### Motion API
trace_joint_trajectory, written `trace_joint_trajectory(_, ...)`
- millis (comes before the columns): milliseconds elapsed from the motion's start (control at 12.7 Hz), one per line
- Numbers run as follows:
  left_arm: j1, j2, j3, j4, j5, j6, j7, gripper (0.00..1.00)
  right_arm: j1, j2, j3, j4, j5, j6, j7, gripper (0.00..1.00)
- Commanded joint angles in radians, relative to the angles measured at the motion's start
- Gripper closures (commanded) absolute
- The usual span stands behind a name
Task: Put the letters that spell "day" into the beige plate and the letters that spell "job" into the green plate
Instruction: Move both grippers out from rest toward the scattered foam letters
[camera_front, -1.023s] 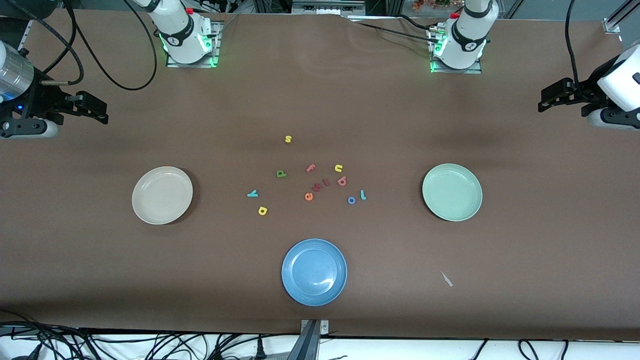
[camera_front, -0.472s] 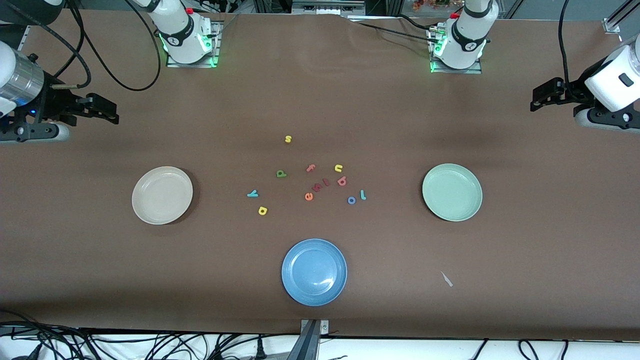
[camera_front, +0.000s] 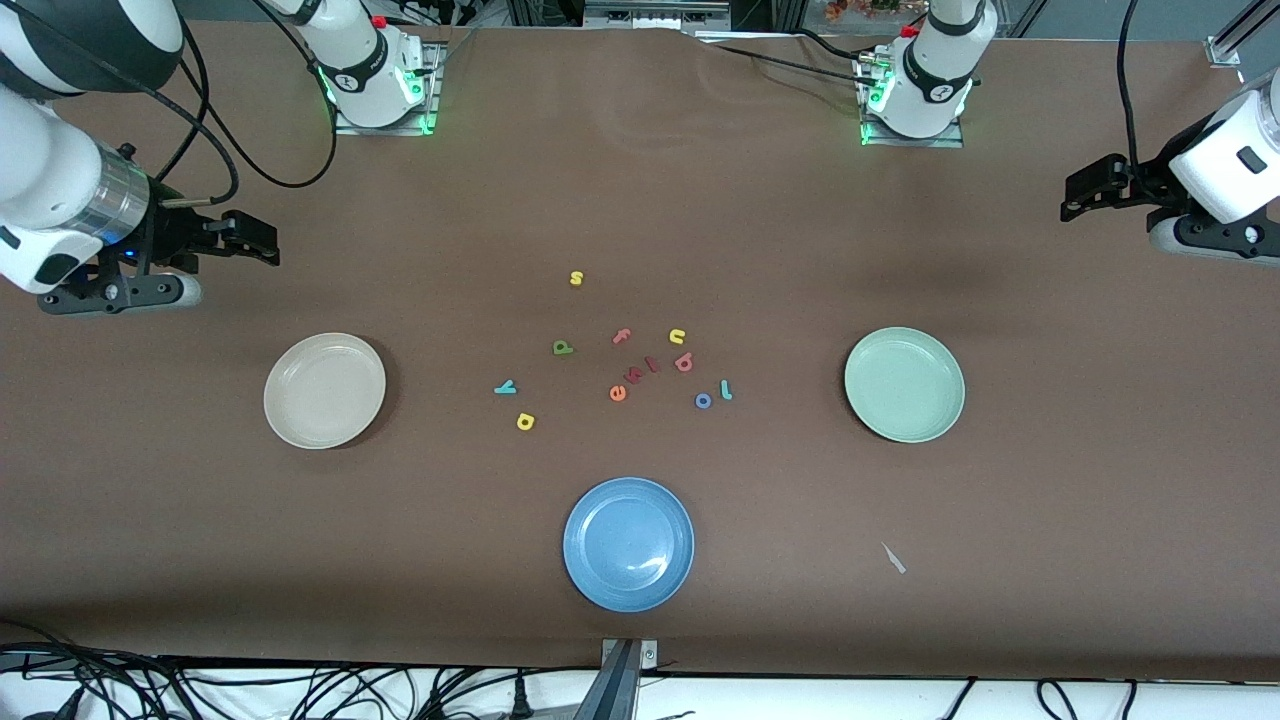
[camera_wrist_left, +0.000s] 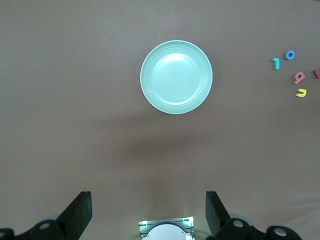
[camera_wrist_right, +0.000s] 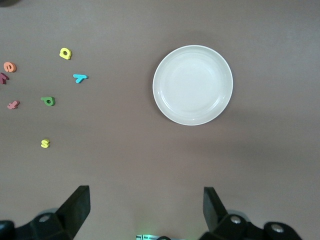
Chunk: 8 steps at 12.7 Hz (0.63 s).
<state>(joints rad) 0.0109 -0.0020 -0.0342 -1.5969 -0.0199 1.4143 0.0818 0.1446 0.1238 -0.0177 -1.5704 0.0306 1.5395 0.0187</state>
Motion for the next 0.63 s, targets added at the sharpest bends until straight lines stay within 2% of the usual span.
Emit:
trace_joint_trajectory(0,-0.002,0.013,-0.010,0.029,-0.008,-0.023,0.003,0.00,0.007,0.033,-0.002,0.020,0.002,0.010,-0.014,0.00)
trace_joint_trajectory(157,-0.002,0.013,-0.010,0.029,-0.008,-0.023,0.001,0.00,0.026,0.109,-0.004,0.021,0.002,0.001,-0.006,0.00)
trace_joint_trajectory(551,-0.002,0.013,-0.013,0.029,-0.008,-0.037,0.001,0.00,0.043,0.160,-0.002,0.018,0.009,0.005,-0.009,0.00)
